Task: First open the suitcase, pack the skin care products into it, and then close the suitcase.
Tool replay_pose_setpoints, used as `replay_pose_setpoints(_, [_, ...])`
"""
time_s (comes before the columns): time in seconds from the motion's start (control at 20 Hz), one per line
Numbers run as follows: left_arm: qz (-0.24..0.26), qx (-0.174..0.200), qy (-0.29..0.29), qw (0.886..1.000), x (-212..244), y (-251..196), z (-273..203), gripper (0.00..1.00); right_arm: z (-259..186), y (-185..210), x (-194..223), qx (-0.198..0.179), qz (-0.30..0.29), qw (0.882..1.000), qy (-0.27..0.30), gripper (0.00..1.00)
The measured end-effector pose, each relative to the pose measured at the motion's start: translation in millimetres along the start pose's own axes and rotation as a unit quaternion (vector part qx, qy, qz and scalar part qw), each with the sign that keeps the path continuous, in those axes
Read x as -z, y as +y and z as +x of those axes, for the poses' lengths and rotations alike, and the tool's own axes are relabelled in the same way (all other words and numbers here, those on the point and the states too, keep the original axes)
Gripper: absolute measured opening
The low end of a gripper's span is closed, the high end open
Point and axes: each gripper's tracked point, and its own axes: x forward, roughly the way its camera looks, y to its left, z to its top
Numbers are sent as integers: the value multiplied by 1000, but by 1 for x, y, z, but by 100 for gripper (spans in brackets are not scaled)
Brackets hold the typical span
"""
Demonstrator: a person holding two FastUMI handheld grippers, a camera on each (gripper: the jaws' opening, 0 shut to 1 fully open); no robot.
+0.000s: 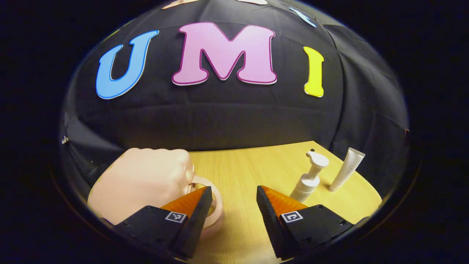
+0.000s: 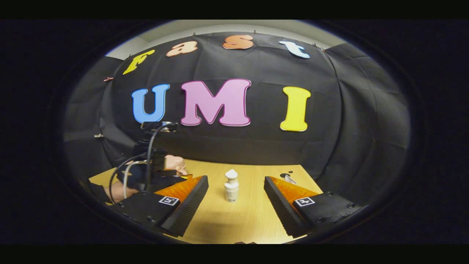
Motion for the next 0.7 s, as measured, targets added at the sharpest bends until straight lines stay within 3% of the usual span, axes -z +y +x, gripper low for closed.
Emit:
replay_pose_setpoints(0.2, [22,-70,51,996,24,23,35,76,5,-12,15,3,19,1000,24,98])
replay_pose_setpoints(0.4, [5,-83,105,991,50,24,55,74,12,-17,20,4,21,999,32,98])
replay_pose_setpoints(0.5, [15,-92,115,989,57,31,63,64,15,-19,20,6,22,999,31,98])
replay_pose_setpoints(0.6, [18,-104,130,986,65,45,72,42,15,-20,19,8,27,999,29,98])
replay_pose_setpoints(0.65, [13,-92,141,986,64,38,64,21,15,-18,20,8,29,999,29,98])
replay_pose_setpoints(0.7, [17,-81,148,986,61,38,62,20,14,-17,21,7,29,999,30,98])
